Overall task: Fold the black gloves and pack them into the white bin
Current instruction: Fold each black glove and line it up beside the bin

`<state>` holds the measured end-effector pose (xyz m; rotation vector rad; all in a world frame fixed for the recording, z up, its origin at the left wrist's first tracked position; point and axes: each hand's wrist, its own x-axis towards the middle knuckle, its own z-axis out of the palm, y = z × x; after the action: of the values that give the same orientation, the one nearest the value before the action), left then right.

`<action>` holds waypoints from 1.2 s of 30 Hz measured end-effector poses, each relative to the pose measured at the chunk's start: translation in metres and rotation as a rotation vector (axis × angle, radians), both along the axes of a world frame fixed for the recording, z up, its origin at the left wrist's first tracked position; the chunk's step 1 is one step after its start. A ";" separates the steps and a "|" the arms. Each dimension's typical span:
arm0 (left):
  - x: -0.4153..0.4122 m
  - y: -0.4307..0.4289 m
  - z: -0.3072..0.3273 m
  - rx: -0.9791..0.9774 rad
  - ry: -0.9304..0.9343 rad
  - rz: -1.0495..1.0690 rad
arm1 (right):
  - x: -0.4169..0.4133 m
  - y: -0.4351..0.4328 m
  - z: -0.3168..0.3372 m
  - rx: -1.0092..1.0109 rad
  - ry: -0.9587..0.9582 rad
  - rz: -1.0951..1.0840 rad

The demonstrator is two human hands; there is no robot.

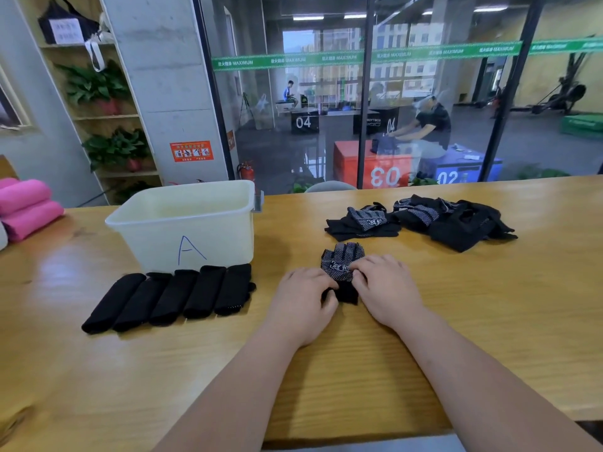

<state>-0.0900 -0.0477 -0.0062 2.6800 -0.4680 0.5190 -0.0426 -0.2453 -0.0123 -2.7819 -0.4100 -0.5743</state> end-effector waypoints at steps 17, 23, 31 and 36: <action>0.009 0.007 0.001 -0.116 0.066 0.173 | 0.002 -0.007 -0.003 0.216 0.028 0.336; 0.012 0.009 -0.001 -0.133 0.103 0.227 | 0.000 -0.005 0.000 0.228 0.042 0.351; 0.013 0.010 -0.002 -0.058 0.142 0.141 | -0.004 -0.007 0.002 0.262 0.064 0.373; 0.008 0.009 0.000 -0.066 0.009 0.129 | -0.004 -0.006 0.003 0.270 0.062 0.375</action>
<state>-0.0817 -0.0385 -0.0061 2.6596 -0.2714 0.5489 -0.0465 -0.2510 -0.0095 -2.3765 -0.7572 -0.4171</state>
